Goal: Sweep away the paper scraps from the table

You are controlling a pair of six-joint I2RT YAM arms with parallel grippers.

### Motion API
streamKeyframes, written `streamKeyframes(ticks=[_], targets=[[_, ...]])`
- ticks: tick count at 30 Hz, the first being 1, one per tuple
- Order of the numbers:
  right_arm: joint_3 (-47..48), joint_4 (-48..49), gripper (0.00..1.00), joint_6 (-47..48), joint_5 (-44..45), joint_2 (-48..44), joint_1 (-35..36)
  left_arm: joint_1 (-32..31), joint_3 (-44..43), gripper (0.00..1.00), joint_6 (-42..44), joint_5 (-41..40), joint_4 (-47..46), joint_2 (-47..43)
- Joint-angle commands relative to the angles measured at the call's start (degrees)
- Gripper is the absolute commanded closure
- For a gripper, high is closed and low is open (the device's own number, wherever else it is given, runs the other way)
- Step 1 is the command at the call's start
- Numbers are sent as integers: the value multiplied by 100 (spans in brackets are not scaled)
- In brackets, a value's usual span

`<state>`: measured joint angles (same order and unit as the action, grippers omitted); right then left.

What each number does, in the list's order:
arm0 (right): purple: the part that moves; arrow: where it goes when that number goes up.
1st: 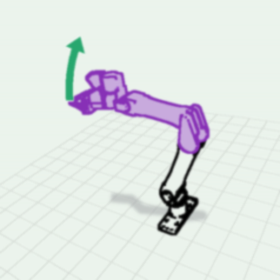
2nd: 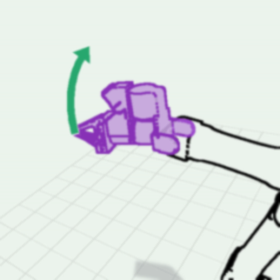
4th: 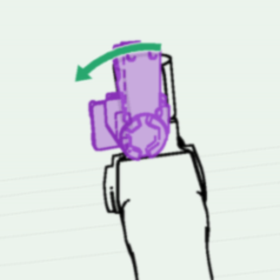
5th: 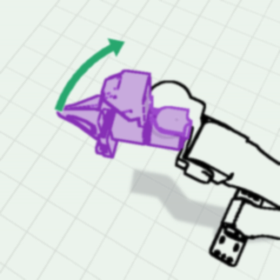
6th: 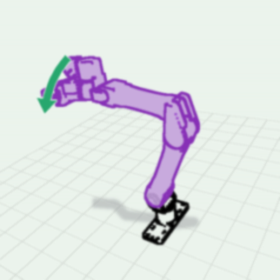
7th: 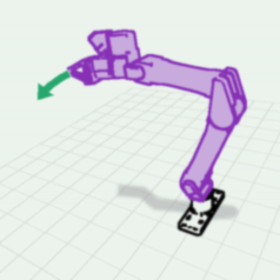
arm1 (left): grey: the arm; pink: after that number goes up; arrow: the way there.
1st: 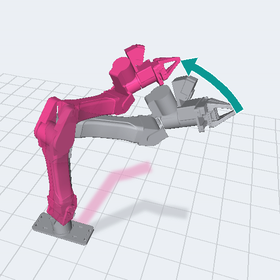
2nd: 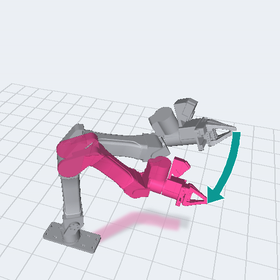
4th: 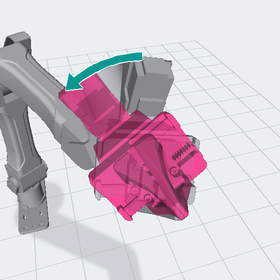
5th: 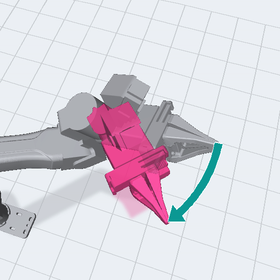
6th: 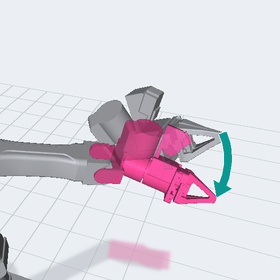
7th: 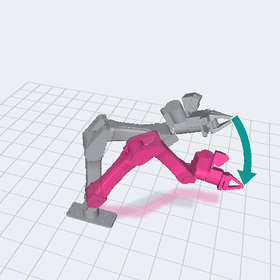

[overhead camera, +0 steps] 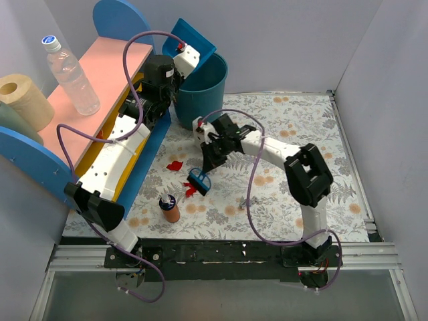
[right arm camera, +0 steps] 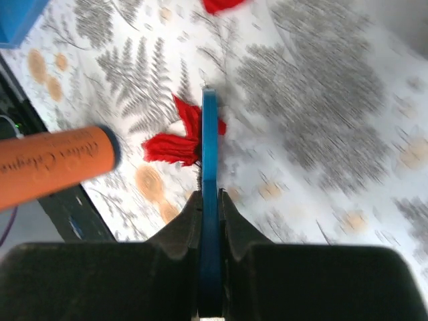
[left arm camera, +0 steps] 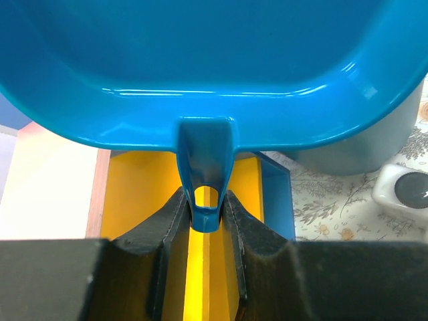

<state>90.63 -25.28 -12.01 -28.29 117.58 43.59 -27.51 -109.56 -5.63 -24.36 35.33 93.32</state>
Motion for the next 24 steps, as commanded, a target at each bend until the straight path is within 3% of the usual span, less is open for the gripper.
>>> streamKeyframes(ticks=[1,3,6,7,10,20,24], targets=[[-728,-801,99,1514,737,-1058,-517,44,-188,100,-184,309,-307,-95],[-915,-847,99,2426,476,-1455,-589,44,-259,100,-246,414,-316,-68],[-837,-874,99,2984,-665,-1975,-615,44,-259,100,-299,485,-395,-86],[-689,-752,99,2977,-1391,-2063,-633,44,-233,100,-325,537,-404,-121],[-486,-217,99,2234,-2029,-1924,-624,44,-215,100,-325,590,-378,-138],[964,1261,99,273,-995,-255,-352,26,197,100,-53,353,-229,-524],[2078,1254,99,-125,-398,632,-80,-70,593,100,351,204,-246,-744]])
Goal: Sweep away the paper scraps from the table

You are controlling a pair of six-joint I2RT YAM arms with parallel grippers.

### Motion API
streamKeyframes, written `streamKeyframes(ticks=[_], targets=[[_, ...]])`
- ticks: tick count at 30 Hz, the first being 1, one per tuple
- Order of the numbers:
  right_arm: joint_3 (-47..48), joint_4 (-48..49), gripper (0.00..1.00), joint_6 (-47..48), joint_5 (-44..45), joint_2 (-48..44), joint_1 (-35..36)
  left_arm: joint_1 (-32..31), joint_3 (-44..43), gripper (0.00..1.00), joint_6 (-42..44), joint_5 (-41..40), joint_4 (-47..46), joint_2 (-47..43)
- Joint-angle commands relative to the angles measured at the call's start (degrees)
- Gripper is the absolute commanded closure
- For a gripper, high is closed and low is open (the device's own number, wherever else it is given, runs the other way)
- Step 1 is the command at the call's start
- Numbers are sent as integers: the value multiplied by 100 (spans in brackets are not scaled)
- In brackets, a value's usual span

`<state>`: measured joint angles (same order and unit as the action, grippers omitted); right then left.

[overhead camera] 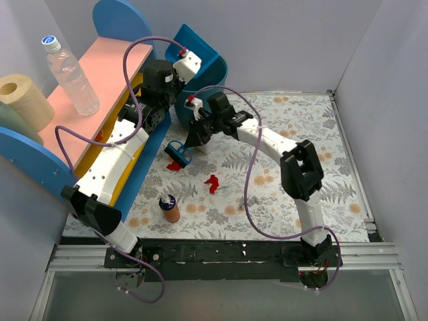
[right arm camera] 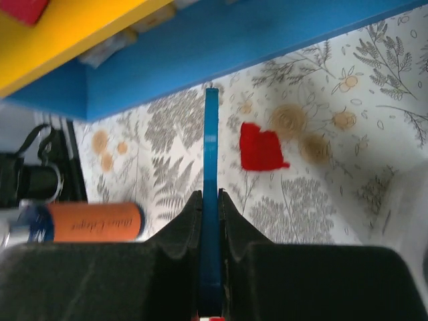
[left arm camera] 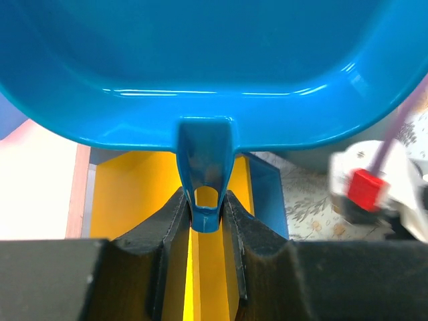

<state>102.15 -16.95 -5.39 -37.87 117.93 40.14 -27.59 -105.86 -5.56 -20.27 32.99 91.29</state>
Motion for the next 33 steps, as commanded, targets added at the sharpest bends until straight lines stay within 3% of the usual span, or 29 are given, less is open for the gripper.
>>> streamKeyframes(ticks=[1,6,16,23,33], targets=[[1078,386,99,-954,718,713,336,-71,250,100,398,-231,-21,-559],[1466,18,99,-1648,2033,1135,512,-158,224,100,521,-425,-12,-542],[-45,-493,99,-1870,2854,574,547,-194,92,100,627,-320,-65,-410],[-844,-634,99,-1273,3356,-15,547,-194,154,100,591,-82,-249,-445],[-3183,-748,99,-173,3549,-1780,66,-202,417,100,591,278,-566,-577]])
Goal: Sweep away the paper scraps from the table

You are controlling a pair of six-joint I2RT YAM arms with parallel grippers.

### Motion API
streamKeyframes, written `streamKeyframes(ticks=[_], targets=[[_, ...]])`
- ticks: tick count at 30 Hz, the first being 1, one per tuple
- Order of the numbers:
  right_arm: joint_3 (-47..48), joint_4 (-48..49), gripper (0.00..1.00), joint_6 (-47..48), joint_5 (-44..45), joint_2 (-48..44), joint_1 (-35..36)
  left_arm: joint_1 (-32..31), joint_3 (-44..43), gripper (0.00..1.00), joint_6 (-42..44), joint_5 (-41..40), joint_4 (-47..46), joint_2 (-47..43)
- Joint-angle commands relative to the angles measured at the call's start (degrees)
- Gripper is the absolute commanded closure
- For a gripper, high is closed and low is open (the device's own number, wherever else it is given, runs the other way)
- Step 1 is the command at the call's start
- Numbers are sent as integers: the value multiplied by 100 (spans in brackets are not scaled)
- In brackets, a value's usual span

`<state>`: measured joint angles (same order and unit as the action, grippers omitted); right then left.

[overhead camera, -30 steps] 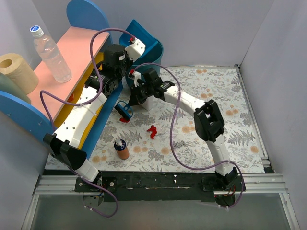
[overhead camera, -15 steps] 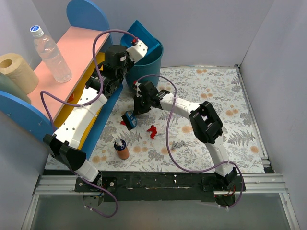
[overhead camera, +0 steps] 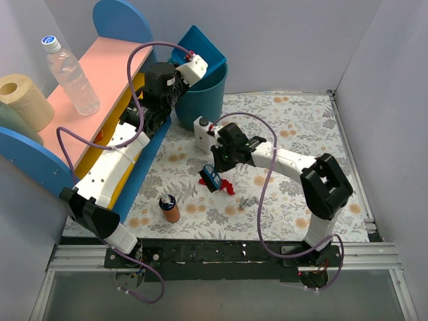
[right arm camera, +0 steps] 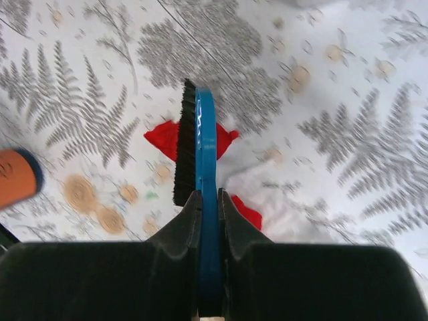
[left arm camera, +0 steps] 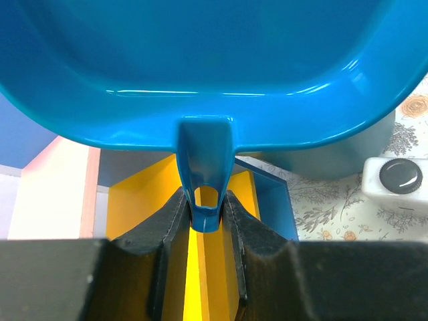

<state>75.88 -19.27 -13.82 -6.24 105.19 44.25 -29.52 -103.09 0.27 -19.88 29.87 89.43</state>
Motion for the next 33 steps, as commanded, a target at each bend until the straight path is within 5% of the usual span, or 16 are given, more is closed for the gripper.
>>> streamKeyframes(ticks=[1,8,10,15,22,33], targets=[[-652,-551,99,723,378,-621,-434,-10,149,100,-157,265,-271,-382],[-1593,-965,99,1292,238,-1535,-1400,-150,114,100,-265,458,-210,-330],[-1743,-1009,99,1600,-393,-1921,-1796,-247,105,100,-238,590,-35,-321],[-1699,-1078,99,2951,-2553,-2835,-2280,-466,295,100,-264,2689,1741,-382],[-1996,-2572,99,4974,-3559,-3558,-2272,-1100,193,100,-853,2717,2769,-347],[-2236,-2012,99,3660,-3428,-2777,-2245,-1109,236,100,-1301,2515,4492,40]])
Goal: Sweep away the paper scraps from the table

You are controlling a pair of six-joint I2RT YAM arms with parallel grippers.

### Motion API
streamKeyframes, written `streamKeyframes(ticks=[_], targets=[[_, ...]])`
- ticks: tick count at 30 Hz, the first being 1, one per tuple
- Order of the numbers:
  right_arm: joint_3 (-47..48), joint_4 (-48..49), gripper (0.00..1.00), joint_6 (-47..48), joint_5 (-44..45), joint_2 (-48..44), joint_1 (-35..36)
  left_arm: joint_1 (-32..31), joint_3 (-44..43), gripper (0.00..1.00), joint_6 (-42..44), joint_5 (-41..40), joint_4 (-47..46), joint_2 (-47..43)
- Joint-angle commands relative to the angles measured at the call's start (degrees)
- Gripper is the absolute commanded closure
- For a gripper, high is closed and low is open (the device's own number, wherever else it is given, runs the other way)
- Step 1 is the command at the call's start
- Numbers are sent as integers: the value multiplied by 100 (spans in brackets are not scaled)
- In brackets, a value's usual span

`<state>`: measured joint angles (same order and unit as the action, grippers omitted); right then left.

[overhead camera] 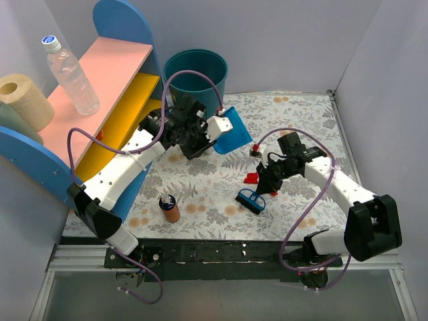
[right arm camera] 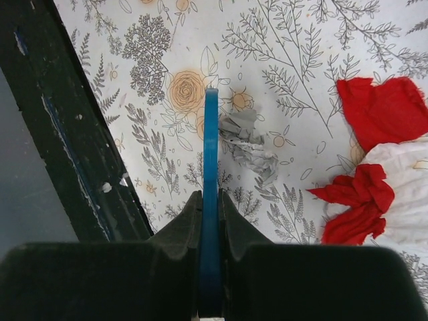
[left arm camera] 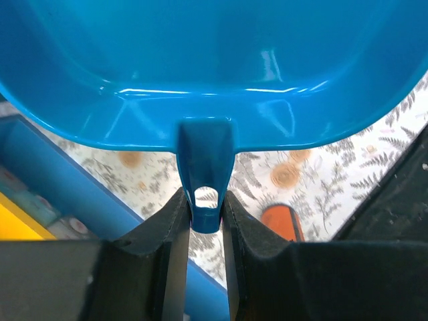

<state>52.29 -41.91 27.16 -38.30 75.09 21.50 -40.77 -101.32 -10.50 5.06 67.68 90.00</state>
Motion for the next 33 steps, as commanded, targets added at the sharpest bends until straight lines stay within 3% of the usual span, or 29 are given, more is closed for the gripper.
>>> streamKeyframes(ticks=[1,6,11,19,28,33], targets=[[149,341,99,-579,-117,304,21,26,112,100,-224,56,746,-43],[307,570,99,-1063,1033,542,-145,17,585,100,-137,267,1133,-140],[369,587,99,-1089,1378,490,-470,8,1245,100,144,416,1133,-158],[510,500,99,-1099,1378,173,-708,-97,1712,100,435,637,1011,527],[1090,-71,99,-1081,1264,-267,-822,-352,2291,99,505,514,44,1177],[1195,-125,99,-1283,1657,-328,-901,-405,2450,98,426,417,-527,1608]])
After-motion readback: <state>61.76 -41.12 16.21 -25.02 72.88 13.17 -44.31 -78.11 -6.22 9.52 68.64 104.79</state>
